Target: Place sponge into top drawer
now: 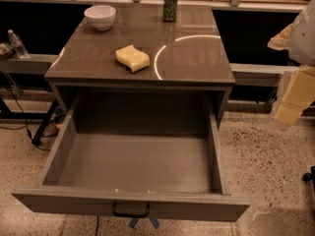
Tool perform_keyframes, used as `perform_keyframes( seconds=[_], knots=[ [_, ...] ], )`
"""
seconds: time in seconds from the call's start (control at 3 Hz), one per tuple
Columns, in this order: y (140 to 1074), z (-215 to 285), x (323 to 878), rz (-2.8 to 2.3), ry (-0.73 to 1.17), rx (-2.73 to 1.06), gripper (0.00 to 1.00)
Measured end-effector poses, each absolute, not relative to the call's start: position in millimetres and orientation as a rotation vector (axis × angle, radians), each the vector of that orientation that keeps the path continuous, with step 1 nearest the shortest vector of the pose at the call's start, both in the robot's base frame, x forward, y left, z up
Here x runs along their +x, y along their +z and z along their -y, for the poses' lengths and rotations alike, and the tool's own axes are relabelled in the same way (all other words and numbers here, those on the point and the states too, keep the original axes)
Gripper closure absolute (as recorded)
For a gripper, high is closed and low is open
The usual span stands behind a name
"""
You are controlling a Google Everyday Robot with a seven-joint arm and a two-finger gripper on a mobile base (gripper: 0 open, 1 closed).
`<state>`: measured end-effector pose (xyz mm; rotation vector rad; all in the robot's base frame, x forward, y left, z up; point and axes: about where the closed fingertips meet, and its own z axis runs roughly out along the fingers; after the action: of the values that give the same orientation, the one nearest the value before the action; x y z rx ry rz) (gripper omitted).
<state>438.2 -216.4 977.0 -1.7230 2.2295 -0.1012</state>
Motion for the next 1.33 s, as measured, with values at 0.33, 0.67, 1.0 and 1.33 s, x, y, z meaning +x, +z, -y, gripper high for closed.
perform_keyframes(
  seconds=[0.33, 0.67, 1.0, 1.33],
  knots=[
    [977, 216, 438, -2.229, -0.101, -1.723, 0.0],
    [971, 183, 469, -2.181, -0.072, -1.716, 0.0],
    [957, 92, 555, -2.047, -0.021, -1.712, 0.0],
    [955, 34, 611, -1.953, 0.011, -1.701, 0.0]
  ],
)
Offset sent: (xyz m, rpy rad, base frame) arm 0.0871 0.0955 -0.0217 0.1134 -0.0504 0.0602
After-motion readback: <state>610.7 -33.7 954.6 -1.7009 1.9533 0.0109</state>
